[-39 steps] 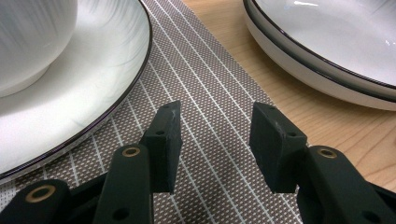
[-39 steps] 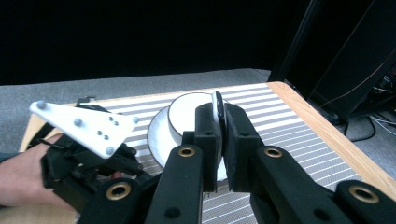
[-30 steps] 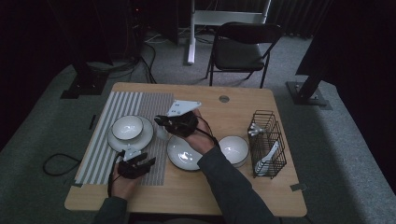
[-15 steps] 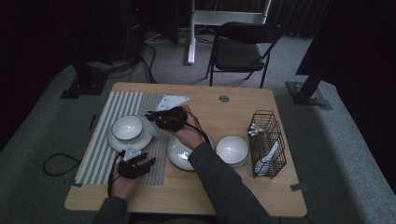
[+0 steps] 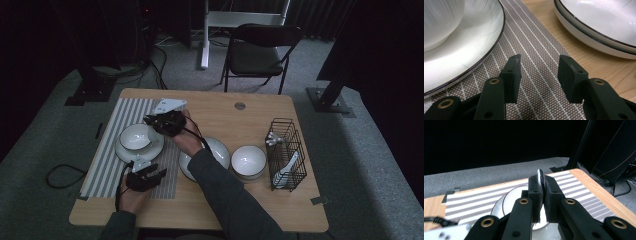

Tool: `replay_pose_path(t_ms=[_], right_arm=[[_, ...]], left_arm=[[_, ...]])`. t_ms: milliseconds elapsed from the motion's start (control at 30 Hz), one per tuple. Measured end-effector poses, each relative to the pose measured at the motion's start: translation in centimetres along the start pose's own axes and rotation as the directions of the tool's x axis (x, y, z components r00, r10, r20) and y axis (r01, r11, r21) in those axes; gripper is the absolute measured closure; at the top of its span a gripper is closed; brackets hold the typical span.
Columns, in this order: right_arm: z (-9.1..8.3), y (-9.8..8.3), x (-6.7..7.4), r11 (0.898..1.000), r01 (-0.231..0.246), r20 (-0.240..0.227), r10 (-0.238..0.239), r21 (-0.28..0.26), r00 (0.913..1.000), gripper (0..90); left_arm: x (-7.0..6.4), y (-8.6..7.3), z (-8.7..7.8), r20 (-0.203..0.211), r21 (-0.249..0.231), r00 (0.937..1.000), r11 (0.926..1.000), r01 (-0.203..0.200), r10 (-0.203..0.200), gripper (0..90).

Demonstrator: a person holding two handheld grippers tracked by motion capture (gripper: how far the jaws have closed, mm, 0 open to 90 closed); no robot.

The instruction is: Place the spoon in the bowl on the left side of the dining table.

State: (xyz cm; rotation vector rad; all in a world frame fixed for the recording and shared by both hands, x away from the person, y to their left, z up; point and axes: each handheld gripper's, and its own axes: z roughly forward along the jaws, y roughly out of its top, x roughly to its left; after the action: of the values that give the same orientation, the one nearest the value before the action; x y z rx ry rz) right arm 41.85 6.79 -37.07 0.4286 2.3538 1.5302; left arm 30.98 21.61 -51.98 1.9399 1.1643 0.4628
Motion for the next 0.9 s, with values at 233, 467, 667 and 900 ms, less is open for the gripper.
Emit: replay_pose_path(t_ms=[233,467,667,900], right_arm=[[1.6,0.5,0.1,1.0,0.02,0.007,-0.02,0.006,0.9998,85.1],[3.3,0.8,-0.2,1.0,0.006,0.011,-0.006,0.01,0.9999,85.1],[4.6,0.1,0.1,0.999,0.024,0.029,-0.025,0.042,0.9993,85.0],[4.9,-1.0,0.4,0.997,0.035,0.026,-0.037,0.076,0.999,84.6]], left_arm=[[0.0,0.0,0.0,0.004,0.0,1.0,1.0,0.0,0.0,54.6],[0.0,0.0,0.0,0.001,0.001,1.0,1.0,-0.003,0.003,54.6],[-0.1,0.0,0.0,0.004,-0.003,1.0,1.0,-0.002,0.002,54.6],[-0.1,0.0,0.0,0.004,-0.001,1.0,1.0,-0.001,0.001,54.6]])
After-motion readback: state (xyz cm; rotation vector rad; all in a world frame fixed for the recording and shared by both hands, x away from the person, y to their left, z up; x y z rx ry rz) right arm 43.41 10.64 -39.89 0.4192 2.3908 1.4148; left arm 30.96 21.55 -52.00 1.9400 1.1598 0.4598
